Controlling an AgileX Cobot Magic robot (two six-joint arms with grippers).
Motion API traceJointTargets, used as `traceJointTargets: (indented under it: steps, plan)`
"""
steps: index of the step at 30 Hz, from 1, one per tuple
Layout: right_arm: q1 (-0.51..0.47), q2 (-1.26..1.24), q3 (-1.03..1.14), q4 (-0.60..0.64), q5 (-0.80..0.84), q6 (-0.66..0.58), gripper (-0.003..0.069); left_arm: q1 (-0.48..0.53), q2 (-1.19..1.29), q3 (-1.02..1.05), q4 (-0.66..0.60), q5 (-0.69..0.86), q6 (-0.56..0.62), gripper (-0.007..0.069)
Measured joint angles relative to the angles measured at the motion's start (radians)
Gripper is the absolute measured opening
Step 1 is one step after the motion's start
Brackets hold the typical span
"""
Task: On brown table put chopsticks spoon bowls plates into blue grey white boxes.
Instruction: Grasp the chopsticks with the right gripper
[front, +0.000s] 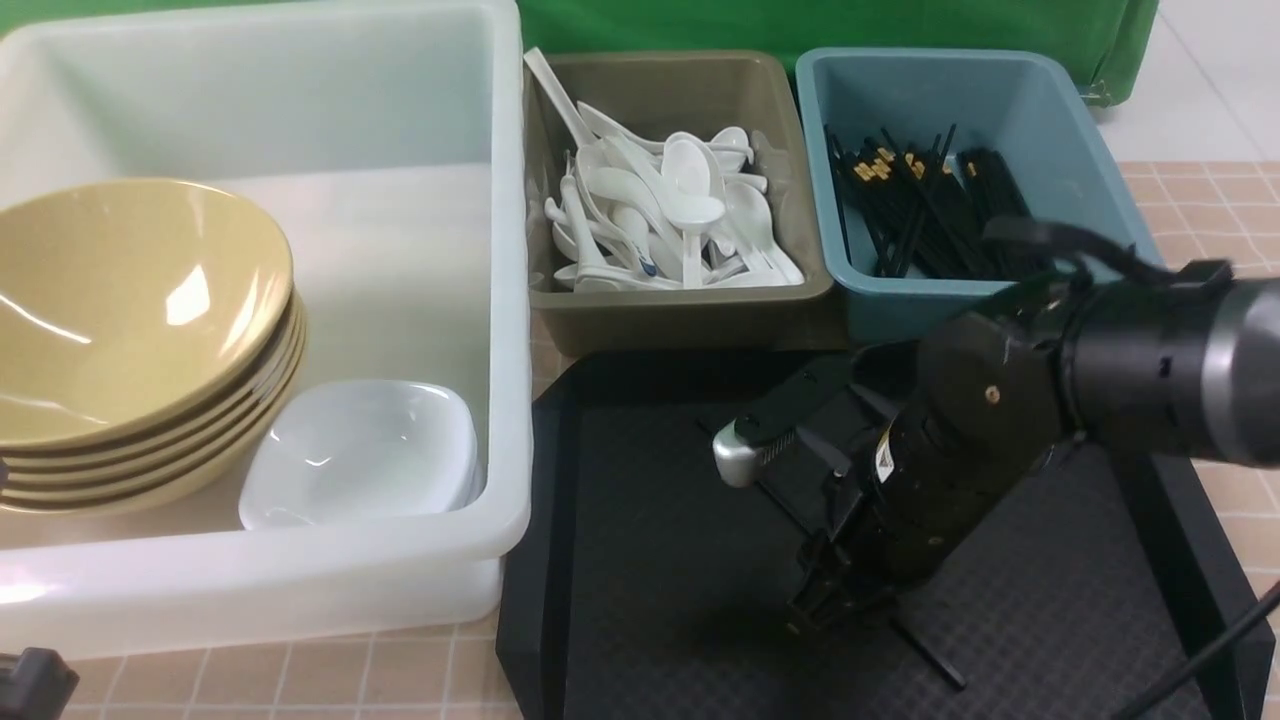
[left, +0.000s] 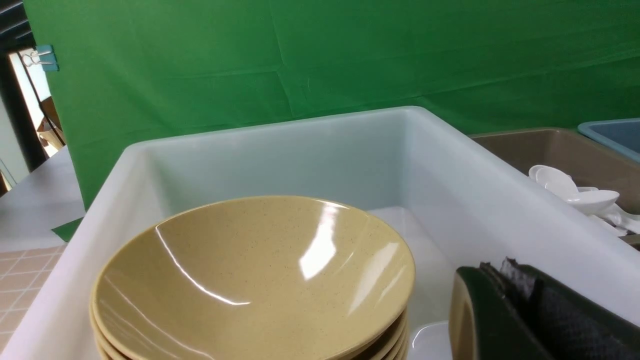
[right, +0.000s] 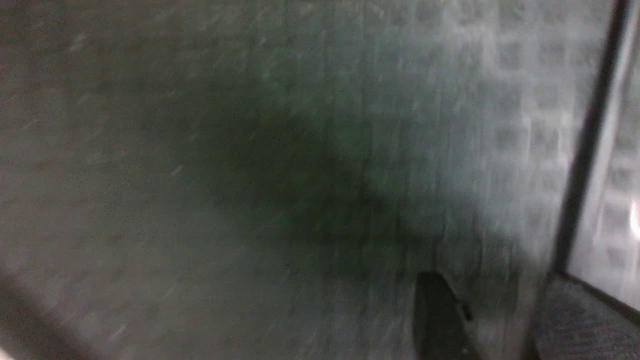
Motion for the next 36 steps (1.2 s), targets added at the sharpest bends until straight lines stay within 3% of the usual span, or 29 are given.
traceJointTargets:
  steps: [9,17,24,26,30,33,36]
  plan:
    - [0.017,-0.007,0.002,-0.022,-0.001,-0.030,0.0041,0.000,0.000,0.000,0.000,0.002,0.000,0.0001]
    - [-0.015,-0.122,0.008,-0.015,0.002,-0.043,0.0069,0.000,0.000,0.000,0.000,0.002,0.000,0.0001]
    - [-0.034,-0.037,0.008,-0.010,0.002,-0.038,0.0289,0.000,0.000,0.000,0.000,0.003,0.000,0.0001]
    - [-0.034,-0.007,0.008,-0.010,-0.002,-0.038,0.0314,0.000,0.000,0.000,0.000,0.003,0.000,0.0001]
    - [-0.034,0.010,-0.002,-0.017,-0.003,-0.037,0.0245,0.000,0.000,0.000,0.000,0.005,0.000,0.0001]
    - [-0.034,-0.014,0.002,-0.013,0.029,-0.063,0.0072,0.000,0.000,0.000,0.000,0.007,0.000,0.0001]
    - [-0.034,-0.119,0.008,-0.012,0.004,-0.069,0.0061,0.000,0.000,0.000,0.000,0.007,0.000,0.0001]
